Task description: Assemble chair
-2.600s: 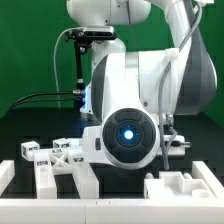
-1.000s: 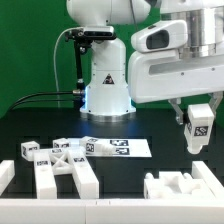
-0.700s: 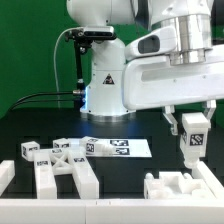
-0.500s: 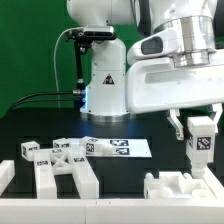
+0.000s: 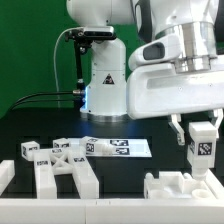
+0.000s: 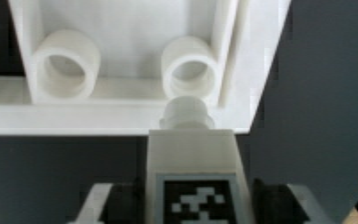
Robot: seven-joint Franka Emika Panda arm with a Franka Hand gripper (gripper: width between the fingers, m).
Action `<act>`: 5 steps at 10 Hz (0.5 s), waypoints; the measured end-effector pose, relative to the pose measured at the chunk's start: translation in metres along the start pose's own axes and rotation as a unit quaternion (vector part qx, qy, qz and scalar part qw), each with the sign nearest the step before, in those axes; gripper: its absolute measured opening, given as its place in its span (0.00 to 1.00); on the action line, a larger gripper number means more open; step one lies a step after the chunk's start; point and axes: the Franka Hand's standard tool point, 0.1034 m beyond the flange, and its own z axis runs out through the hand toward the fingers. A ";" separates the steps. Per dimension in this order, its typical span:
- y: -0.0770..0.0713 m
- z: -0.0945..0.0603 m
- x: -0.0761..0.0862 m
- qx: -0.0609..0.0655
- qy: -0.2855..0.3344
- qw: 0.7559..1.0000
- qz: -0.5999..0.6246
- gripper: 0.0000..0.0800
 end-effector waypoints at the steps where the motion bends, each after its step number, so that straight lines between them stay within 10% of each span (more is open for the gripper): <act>1: 0.002 0.004 0.002 0.000 0.000 1.000 -0.002 0.36; 5: -0.008 0.016 -0.005 0.003 -0.009 1.000 -0.003 0.36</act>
Offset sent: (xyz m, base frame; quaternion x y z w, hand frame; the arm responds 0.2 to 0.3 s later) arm -0.0021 0.0132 -0.0093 -0.0017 0.0081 0.0179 0.9998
